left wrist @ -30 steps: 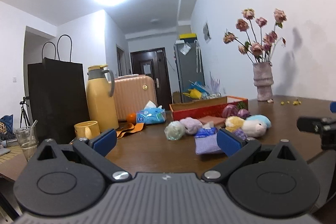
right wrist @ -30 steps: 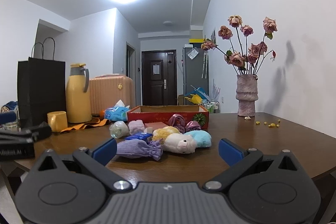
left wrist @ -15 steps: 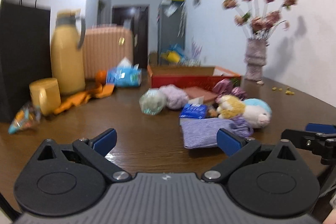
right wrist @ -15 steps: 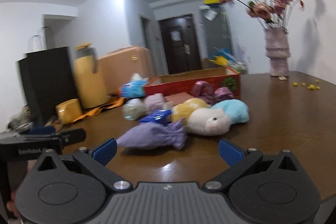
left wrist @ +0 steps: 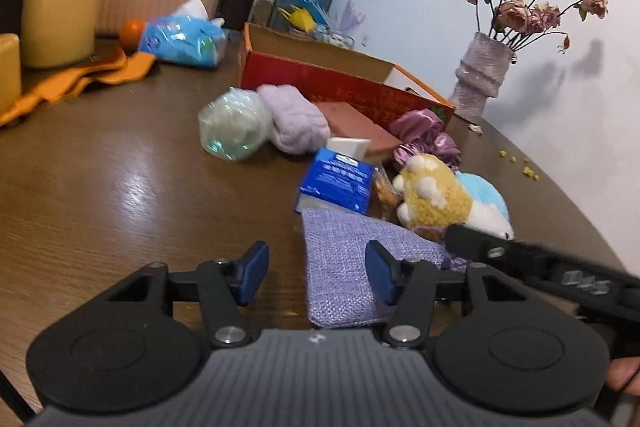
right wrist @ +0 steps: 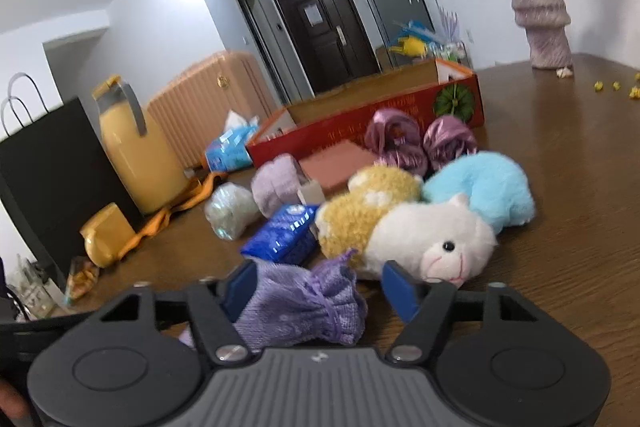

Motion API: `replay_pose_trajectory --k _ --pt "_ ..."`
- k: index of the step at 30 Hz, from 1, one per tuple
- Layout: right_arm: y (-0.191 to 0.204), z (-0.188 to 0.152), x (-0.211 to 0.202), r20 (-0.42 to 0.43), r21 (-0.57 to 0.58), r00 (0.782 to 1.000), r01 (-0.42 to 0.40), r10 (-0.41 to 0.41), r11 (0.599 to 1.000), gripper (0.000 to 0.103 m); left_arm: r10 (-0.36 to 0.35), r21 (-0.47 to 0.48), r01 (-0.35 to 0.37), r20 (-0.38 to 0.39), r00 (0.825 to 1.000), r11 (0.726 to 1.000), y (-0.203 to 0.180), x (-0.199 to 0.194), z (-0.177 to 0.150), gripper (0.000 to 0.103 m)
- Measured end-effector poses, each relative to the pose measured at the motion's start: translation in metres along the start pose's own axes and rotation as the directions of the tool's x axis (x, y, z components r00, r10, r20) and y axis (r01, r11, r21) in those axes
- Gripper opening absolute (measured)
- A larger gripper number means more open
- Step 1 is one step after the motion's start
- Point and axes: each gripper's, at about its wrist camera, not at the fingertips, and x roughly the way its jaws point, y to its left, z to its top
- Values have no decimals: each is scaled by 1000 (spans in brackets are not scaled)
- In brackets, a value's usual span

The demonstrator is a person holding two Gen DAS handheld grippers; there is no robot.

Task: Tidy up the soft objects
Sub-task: 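Lower the right gripper onto the purple drawstring sachet and close it, then lift the purple sachet with the right gripper and carry it toward the box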

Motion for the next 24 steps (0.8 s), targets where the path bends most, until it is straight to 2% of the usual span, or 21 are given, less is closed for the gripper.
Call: replay_pose_trajectory --k 1,5,8,9,10,14,18,24 --pt "-1 -1 5 -19 -1 1000 0 0 1000 52 -13 -2 13 -8 1000 1000 1 1 -1 55" --pt "-3 -4 9 -33 14 999 -9 9 1000 47 -22 -11 22 -9 1000 1000 2 0 -3 58" --pt "2 -7 10 -52 -36 999 1 -3 999 34 -47 -3 47 -4 999 999 -3 -4 -7 55" --pt "3 -9 9 -56 -44 998 2 -5 999 26 -66 0 66 -4 998 998 -5 -6 -9 39" --pt "3 -11 7 -58 -43 998 2 -4 999 18 -80 1 80 -3 997 997 -7 -7 -11 30" --pt "5 -18 -9 -57 -43 998 -8 5 999 15 -85 36 84 10 996 996 -15 -20 -20 13" --pt "9 -29 -30 -40 -46 999 -13 11 999 10 -92 48 91 24 995 995 -20 -41 -29 9" --pt "19 -36 -68 22 -71 999 -22 24 997 9 -117 77 110 93 989 991 -31 -77 -36 9"
